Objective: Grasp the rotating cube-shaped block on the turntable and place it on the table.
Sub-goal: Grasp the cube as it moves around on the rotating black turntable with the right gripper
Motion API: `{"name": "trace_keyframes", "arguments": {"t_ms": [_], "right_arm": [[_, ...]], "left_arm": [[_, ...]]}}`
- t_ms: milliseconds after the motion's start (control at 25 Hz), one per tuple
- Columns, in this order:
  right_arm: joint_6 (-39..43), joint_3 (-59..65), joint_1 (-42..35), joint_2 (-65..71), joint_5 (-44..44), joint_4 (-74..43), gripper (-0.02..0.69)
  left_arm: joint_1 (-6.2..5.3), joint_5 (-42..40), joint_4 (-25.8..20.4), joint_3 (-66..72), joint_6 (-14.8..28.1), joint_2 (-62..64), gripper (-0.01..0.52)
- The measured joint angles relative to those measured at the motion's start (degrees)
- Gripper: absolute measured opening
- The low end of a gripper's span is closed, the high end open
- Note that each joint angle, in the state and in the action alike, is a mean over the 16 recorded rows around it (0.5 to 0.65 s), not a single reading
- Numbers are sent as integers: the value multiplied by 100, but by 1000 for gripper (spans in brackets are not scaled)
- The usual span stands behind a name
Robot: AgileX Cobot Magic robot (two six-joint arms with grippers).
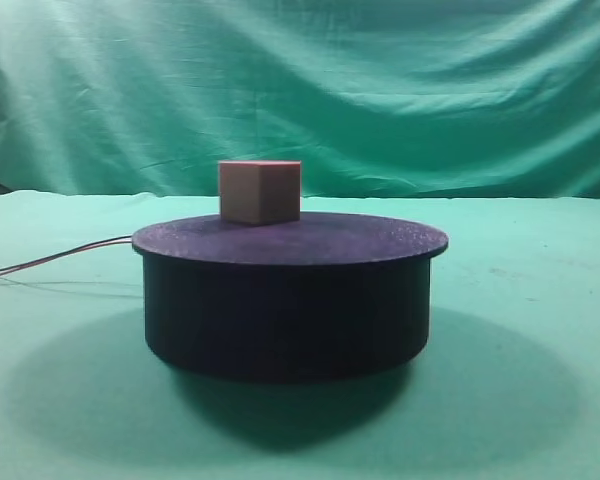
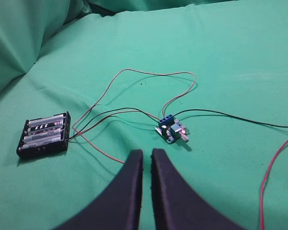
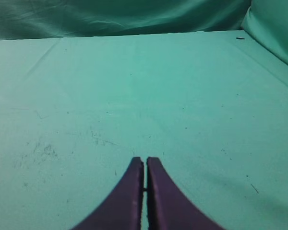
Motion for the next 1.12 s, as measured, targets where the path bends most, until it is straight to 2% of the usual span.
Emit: {"name": "trace_keyframes", "arguments": {"t_ms": [160,440,560,760,1120], "right_arm": [[8,3,0,0,-554,-1,0],[134,-53,0,-2,-2183,39,0],[217,-304,0,24,-2348,74,0],[276,-1033,0,224,-1541,104,0],[108,-2310,0,779,1333,210,0]], "left_arm": [[0,0,0,0,0,0,0],[0,0,0,0,0,0,0],[0,0,0,0,0,0,0],[0,0,0,0,0,0,0],[0,0,0,0,0,0,0]]}}
